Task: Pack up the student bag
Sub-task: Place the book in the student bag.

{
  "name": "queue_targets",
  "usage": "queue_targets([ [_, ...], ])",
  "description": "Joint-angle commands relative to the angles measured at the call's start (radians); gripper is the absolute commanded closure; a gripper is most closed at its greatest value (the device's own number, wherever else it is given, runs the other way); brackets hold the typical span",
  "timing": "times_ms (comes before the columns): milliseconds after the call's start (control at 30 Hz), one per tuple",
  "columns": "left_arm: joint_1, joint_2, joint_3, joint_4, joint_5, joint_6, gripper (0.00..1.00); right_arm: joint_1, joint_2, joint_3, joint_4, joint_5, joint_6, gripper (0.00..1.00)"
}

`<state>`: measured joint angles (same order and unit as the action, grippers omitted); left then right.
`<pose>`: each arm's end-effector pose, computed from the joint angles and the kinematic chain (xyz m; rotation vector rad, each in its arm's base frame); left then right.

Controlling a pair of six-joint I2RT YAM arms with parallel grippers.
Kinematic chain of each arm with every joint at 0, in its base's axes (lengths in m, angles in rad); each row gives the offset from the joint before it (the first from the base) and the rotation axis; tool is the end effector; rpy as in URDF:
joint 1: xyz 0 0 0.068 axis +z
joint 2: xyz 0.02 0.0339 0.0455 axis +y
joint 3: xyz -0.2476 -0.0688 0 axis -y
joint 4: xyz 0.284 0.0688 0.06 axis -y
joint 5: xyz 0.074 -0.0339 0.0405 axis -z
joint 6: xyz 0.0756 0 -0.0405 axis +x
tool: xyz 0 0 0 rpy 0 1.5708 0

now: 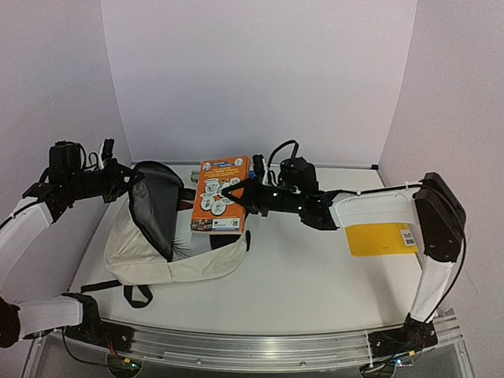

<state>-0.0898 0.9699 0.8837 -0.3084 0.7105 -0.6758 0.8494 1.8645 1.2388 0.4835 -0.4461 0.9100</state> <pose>0.2838 -0.0751 0.3026 -0.1038 2.0547 -1.1847 0.3043 0.3953 0.2126 -0.3288 1.9881 1.6068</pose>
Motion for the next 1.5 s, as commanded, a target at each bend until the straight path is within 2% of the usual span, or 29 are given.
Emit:
queue_targets([
  [0,0.004,0.005,0.081,0.053,0.090,0.043,1.00,0.042,0.094,0.145,0.242,-0.061,0.072,1.00],
  [133,0.004,0.009,0.086,0.092,0.139,0.041,1.00,0.072,0.232,0.227,0.223,-0.033,0.119,1.00],
  [267,0.004,0.013,0.109,0.110,0.183,0.051,1.00,0.082,0.317,0.218,0.168,0.025,0.165,1.00],
  [400,0.004,0.022,0.149,0.097,0.221,0.079,1.00,0.083,0.332,0.204,0.097,0.081,0.152,1.00],
  [567,0.004,0.056,0.189,0.110,0.275,0.085,1.00,0.088,0.345,0.281,-0.073,0.148,0.092,1.00],
  [733,0.000,0.112,0.217,0.130,0.317,0.084,1.00,0.102,0.380,0.336,-0.102,0.146,0.107,1.00],
  [967,-0.147,0.170,0.226,0.119,0.247,0.132,1.00,0.150,0.497,0.507,-0.102,0.112,0.140,1.00],
  [1133,-0.207,0.204,0.208,0.225,0.261,0.075,1.00,0.170,0.587,0.631,-0.112,0.082,0.124,1.00],
  [1300,-0.211,0.203,0.183,0.275,0.249,0.055,1.00,0.171,0.562,0.634,-0.141,0.083,0.063,0.98],
  [1367,-0.211,0.209,0.184,0.271,0.224,0.068,1.00,0.171,0.526,0.604,-0.151,0.090,0.018,1.00],
  [1467,-0.216,0.258,0.219,0.272,0.261,0.067,1.00,0.172,0.486,0.577,-0.165,0.072,-0.018,1.00],
])
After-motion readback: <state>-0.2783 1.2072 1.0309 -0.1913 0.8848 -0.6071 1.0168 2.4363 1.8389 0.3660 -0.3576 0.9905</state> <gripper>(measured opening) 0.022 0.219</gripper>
